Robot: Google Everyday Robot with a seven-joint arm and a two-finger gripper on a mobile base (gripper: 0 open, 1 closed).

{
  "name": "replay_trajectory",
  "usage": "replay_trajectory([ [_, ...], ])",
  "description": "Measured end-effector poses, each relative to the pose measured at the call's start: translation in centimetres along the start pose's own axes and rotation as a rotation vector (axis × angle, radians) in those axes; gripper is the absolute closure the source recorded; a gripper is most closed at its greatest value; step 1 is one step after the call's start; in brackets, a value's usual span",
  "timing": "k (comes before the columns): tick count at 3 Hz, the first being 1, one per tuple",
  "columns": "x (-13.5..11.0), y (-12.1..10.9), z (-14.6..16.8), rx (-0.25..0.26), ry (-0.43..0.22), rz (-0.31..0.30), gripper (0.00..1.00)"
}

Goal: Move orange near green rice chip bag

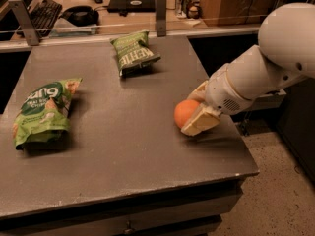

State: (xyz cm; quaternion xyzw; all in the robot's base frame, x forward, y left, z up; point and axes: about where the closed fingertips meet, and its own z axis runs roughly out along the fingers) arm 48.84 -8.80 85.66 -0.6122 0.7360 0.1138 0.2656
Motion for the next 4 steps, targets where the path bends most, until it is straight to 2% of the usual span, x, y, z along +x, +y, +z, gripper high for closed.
replay_trajectory([
  [1,-2.2,-1.2,-1.0,0.003,-0.066,-0.012,0.87],
  [2,-2.8,-1.4,-1.4,0.01,-0.075,-0.018,1.0],
  [3,-2.8,-1.4,-1.4,0.01,-0.075,-0.018,1.0],
  [4,-5.8,-1.8,0.4,0.007,-0.142,-0.051,1.0],
])
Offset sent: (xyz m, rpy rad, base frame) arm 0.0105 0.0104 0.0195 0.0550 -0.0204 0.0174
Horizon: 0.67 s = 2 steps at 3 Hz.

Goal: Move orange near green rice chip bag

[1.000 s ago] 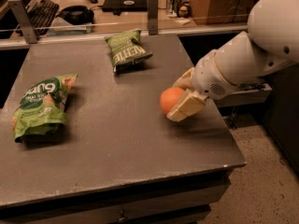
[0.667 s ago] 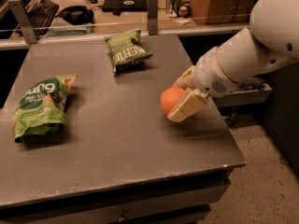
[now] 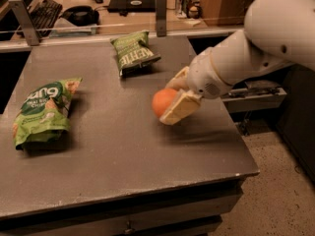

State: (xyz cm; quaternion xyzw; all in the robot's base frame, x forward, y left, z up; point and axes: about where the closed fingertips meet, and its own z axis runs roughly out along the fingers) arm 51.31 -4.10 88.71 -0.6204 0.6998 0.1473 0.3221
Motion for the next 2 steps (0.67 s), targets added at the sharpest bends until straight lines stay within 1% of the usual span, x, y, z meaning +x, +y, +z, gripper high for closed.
replay_trajectory([
  [1,-4.8,-1.5,3.7,-0.007,-0.102,-0.044,1.0],
  [2,-8.0,-2.1,7.1,-0.03,-0.168,-0.06,1.0],
])
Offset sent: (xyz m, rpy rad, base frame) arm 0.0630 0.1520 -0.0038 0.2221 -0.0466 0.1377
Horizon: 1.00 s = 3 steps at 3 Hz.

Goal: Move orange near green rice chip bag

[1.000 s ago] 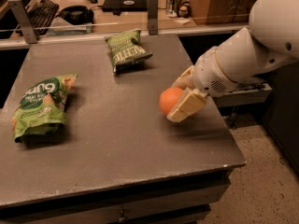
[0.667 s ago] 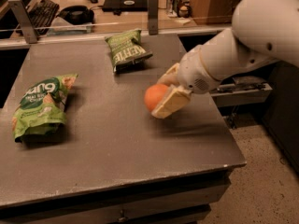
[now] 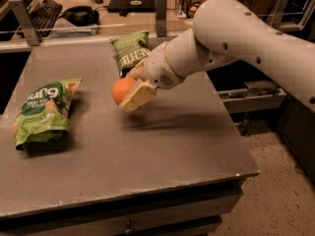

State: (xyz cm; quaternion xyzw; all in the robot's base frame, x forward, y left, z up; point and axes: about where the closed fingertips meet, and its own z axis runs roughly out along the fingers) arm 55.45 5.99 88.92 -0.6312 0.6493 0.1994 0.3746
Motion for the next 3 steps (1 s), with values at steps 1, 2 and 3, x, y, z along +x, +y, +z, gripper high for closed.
replay_trajectory([
  [1,-1.4,0.5,2.5,-0.014,-0.052,0.016,1.0],
  [2,-2.3,1.2,4.1,-0.02,-0.102,0.054,0.83],
  [3,-3.6,2.0,5.6,-0.031,-0.15,0.087,0.59],
])
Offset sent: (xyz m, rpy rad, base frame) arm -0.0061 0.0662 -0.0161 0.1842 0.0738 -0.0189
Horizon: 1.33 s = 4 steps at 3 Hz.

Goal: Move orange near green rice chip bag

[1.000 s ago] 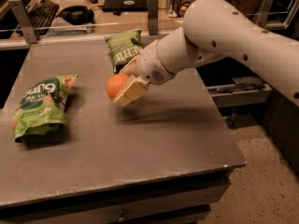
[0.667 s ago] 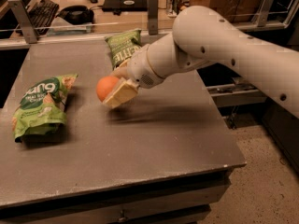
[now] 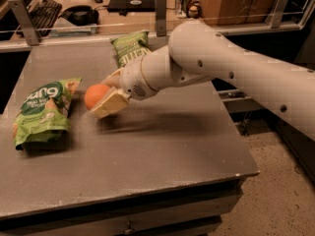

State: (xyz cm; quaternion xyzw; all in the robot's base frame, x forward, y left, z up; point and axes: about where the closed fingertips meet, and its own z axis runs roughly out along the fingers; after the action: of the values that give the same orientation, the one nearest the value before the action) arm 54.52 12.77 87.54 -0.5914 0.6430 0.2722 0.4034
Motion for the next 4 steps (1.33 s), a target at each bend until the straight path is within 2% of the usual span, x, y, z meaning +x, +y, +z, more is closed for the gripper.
replay_trajectory([
  [2,-0.4,1.1,1.9,-0.031,-0.054,0.048,0.13],
  [3,-0.4,1.4,2.3,-0.047,-0.067,0.062,0.0],
  [4,-0.5,1.5,2.4,-0.055,-0.072,0.068,0.0],
])
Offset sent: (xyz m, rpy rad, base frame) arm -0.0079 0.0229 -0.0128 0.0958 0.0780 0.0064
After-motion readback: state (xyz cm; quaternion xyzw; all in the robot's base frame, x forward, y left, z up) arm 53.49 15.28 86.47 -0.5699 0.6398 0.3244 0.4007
